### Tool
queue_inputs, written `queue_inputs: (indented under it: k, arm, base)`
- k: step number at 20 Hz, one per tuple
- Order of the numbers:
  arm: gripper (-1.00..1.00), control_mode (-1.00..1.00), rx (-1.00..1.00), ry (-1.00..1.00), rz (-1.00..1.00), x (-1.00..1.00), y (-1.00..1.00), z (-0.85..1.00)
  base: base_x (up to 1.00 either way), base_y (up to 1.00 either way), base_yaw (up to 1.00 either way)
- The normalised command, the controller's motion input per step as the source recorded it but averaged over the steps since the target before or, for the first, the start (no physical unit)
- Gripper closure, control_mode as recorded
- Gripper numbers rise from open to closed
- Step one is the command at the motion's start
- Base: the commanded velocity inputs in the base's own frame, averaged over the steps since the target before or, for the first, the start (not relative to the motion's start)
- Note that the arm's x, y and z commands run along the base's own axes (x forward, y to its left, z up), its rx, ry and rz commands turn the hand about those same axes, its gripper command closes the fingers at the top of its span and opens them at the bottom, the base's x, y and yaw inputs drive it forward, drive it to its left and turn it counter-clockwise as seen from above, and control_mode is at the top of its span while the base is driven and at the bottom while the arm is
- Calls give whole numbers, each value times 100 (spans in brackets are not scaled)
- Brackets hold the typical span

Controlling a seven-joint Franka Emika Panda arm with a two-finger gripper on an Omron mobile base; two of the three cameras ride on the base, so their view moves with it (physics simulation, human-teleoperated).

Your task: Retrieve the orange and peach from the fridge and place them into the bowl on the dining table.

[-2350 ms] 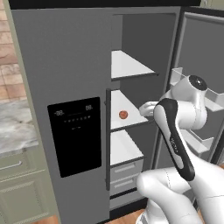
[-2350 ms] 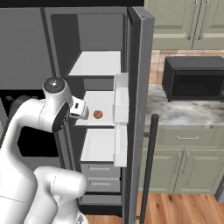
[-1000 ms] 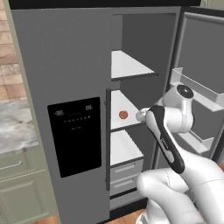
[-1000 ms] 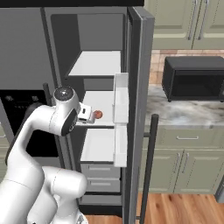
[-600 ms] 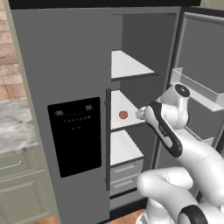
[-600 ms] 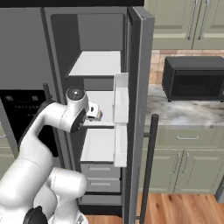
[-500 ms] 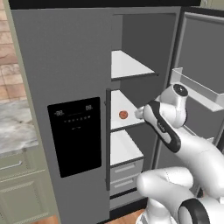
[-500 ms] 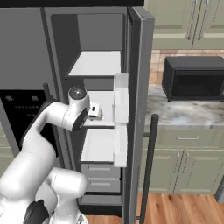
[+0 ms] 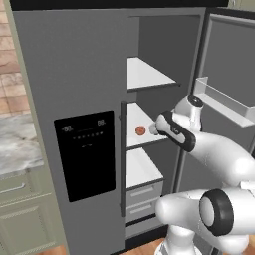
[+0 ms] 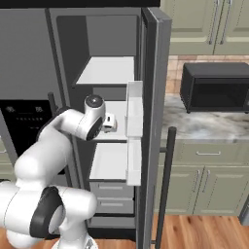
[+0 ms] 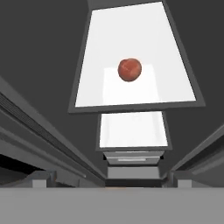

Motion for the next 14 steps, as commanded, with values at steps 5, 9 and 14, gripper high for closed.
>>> queue_inputs:
  k: [5,9,14]
  arm:
    - [-100,-100,-3,7,0,39,2,-25]
    - [-100,-100,-3,2,0,28,2,-17]
    - [-100,-100,-2,0,0,3,0,-17]
  base:
    - [0,0,0]
    - [0,0,0]
    - [0,0,0]
